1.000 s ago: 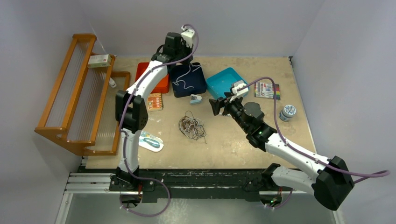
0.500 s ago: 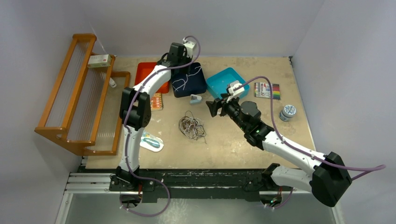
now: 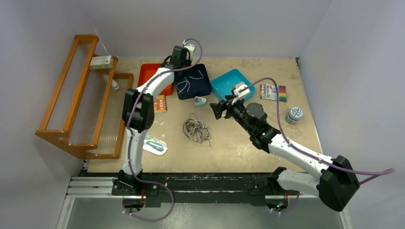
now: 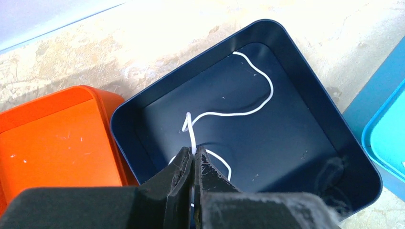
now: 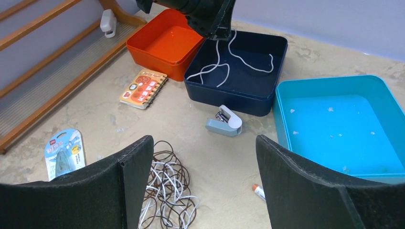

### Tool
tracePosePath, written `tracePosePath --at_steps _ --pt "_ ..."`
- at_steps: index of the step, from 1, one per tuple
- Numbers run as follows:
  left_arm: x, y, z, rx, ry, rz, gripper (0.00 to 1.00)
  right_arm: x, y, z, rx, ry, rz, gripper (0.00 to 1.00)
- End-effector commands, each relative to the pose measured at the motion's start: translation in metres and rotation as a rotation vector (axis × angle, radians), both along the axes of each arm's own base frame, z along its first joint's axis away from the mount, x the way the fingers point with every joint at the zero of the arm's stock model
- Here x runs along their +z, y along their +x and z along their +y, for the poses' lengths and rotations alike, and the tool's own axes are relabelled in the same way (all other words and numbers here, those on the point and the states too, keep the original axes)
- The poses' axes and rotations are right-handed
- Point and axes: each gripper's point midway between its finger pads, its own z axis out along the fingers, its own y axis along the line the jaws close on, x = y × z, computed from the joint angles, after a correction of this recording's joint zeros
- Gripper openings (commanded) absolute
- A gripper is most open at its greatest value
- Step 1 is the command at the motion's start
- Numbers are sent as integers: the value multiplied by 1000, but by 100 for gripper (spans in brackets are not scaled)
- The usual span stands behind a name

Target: Untangle the cables

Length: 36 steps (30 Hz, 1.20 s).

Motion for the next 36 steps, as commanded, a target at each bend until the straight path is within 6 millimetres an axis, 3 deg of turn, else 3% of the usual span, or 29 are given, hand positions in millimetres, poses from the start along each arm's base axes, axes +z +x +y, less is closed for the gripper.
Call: tracePosePath --at_steps 1,7,11,17,19,23,28,34,36 --pt "37 13 -1 11 -52 -102 0 35 3 5 7 74 -71 80" --pt "33 22 -34 -73 -100 -98 0 35 3 5 7 74 -69 81" --pt "15 21 -53 -140 -132 -61 0 34 3 7 12 71 -64 81" --pt "-6 16 -55 -166 -123 -19 0 34 3 8 18 76 -59 81" --pt "-7 17 -52 -152 -113 -22 4 34 3 9 21 78 -58 81" --pt "5 18 -50 -144 -112 -43 20 33 4 10 24 80 -55 81" --pt "33 17 -48 -131 -122 -86 37 33 4 10 24 83 -55 81" --pt "71 11 -44 -99 -163 -134 51 34 3 9 20 86 -61 81" --pt "83 8 -42 -89 -183 -143 63 35 3 8 15 86 -63 81"
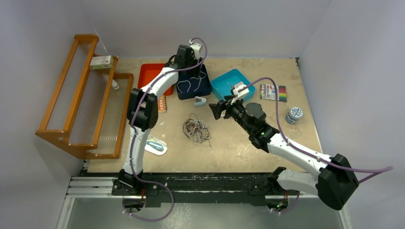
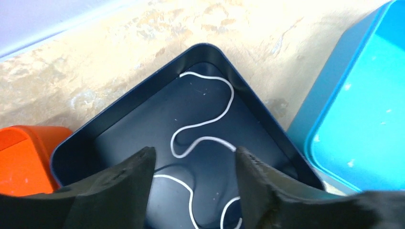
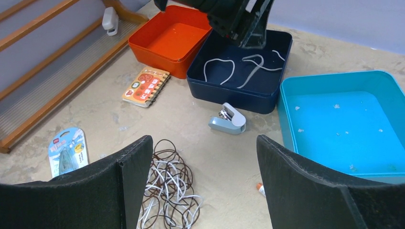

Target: Untangle the cables

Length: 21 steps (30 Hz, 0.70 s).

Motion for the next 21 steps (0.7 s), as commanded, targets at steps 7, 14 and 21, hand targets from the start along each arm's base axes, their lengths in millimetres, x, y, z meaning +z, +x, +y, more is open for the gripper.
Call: tracePosePath --at_steps 7,14,21 --pt "126 -19 16 150 -198 -160 69 45 4 -7 -47 97 -104 83" --pt "138 -72 25 198 -272 -105 67 38 10 -11 -87 87 -87 84" --pt "133 -147 51 221 -291 -37 62 23 16 -2 -76 31 -18 84"
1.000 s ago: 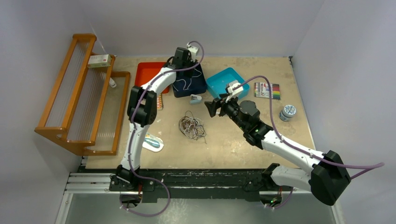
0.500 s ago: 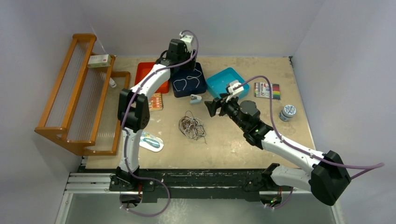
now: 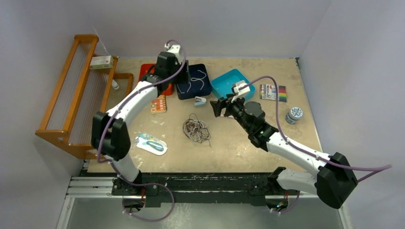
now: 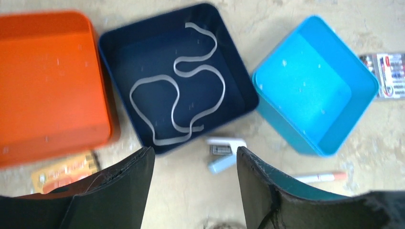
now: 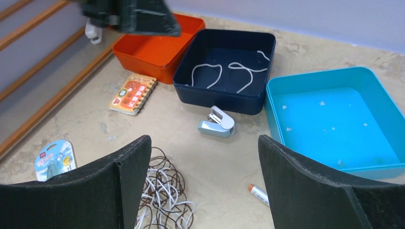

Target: Untangle the cables

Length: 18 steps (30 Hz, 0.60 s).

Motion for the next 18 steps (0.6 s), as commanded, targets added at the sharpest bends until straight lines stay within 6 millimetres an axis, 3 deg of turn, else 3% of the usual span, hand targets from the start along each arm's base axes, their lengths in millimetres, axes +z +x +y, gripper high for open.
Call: tracePosePath --at_steps 1,5,9,14,18 --pt "28 -45 13 21 -70 -34 62 15 7 9 9 4 2 84" --pt "20 -85 25 23 -98 -20 61 -1 1 26 108 -47 63 84" --pt "10 -112 22 -10 -157 -16 61 -13 -10 49 262 -90 91 83" --pt "-10 -130 17 4 -206 12 57 -32 -23 71 447 -193 124 83" --pt "-22 -136 25 68 -257 -4 55 -53 -19 80 522 -306 147 81"
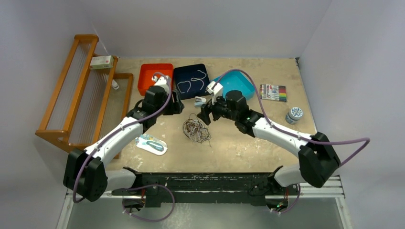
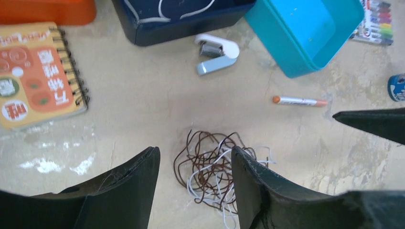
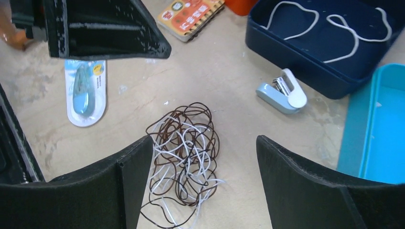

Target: Untangle the cables

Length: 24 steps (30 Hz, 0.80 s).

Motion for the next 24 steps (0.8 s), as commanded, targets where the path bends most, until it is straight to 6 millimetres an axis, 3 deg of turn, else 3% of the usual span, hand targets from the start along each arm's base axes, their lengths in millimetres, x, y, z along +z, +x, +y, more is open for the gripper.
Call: tracePosePath --at_steps 1,10,24 --pt "17 3 1 79 -110 -84 55 6 -3 23 183 -66 -36 80" --pt "0 1 14 131 -67 -76 54 -29 25 43 243 -188 -23 72" --pt "0 1 21 148 -43 -87 54 -67 31 57 335 -263 26 61"
